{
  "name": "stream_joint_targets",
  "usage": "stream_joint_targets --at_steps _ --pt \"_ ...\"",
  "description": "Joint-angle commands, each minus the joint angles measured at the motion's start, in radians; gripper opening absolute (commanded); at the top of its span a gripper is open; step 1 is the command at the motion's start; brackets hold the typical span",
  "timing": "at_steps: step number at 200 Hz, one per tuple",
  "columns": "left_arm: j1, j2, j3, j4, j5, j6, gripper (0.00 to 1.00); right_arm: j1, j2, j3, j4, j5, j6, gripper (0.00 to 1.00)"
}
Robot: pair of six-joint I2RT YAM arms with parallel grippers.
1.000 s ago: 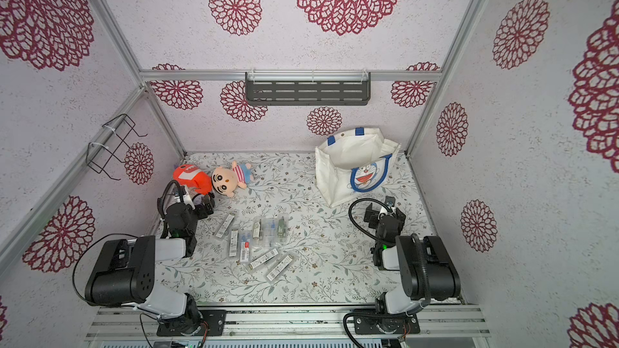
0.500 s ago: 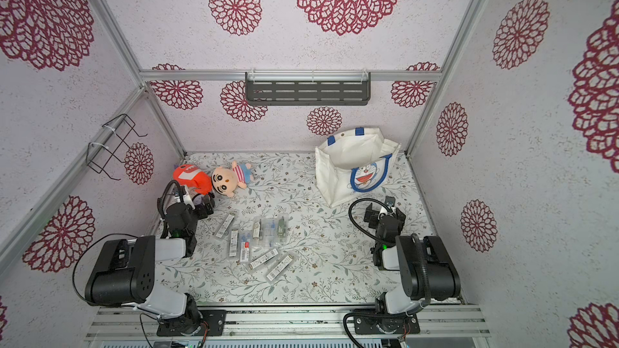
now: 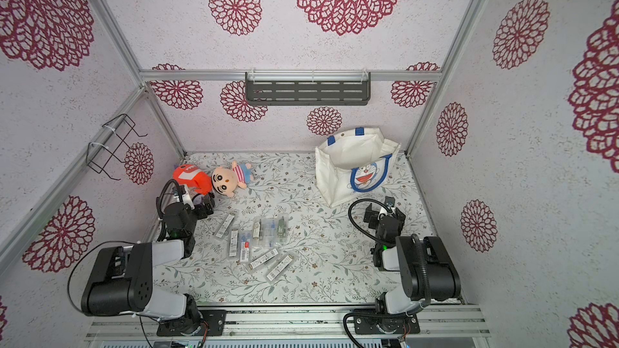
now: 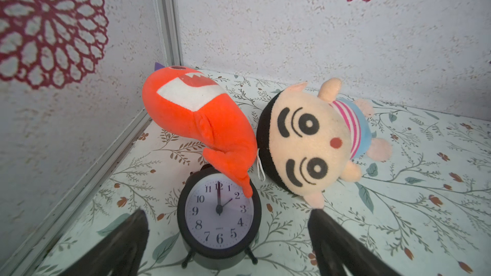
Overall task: Put the compass set into the canvas bag
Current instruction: Pick up the compass set at the center of the board.
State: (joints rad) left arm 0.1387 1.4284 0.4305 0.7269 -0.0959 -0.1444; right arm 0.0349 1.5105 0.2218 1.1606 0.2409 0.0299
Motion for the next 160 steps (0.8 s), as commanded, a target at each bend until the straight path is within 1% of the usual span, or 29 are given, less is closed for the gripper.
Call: stream_joint_targets --at_steps 1,13,24,40,59,74,89,98,113,130,160 --pt "0.002 -0.095 0.055 -0.161 -0.024 -0.034 0.98 0.021 -0.098 -0.012 0.016 0.020 -0.029 0.99" --pt "-0.001 -0.134 0.085 -0.250 -0.080 -0.089 0.98 0.029 -0.158 -0.002 -0.063 0.050 -0.021 0.99" --pt "-0.001 -0.160 0.125 -0.357 -0.107 -0.136 0.98 0.034 -0.213 0.011 -0.140 0.064 -0.005 0.99" --pt "-0.001 -0.174 0.178 -0.485 -0.165 -0.185 0.98 0.047 -0.280 0.026 -0.234 0.092 0.025 0.99" --pt "-0.002 -0.185 0.201 -0.568 -0.248 -0.264 0.98 0.057 -0.363 0.048 -0.350 0.110 0.082 0.99" --pt "-0.002 -0.196 0.201 -0.615 -0.252 -0.326 0.98 0.058 -0.439 0.069 -0.460 0.117 0.147 0.99" --pt "-0.009 -0.208 0.198 -0.655 -0.206 -0.380 0.98 0.059 -0.510 0.073 -0.532 0.105 0.194 0.99" --pt "-0.027 -0.218 0.191 -0.670 -0.194 -0.393 0.98 0.056 -0.548 0.068 -0.559 0.102 0.220 0.99" --pt "-0.080 -0.239 0.182 -0.700 -0.215 -0.393 0.98 0.057 -0.598 0.072 -0.630 0.089 0.249 0.97" --pt "-0.136 -0.242 0.204 -0.777 -0.242 -0.404 0.98 0.059 -0.627 0.093 -0.727 0.039 0.264 0.94" --pt "-0.216 -0.219 0.270 -0.914 -0.237 -0.434 0.98 0.067 -0.616 0.137 -0.848 -0.092 0.287 0.91"
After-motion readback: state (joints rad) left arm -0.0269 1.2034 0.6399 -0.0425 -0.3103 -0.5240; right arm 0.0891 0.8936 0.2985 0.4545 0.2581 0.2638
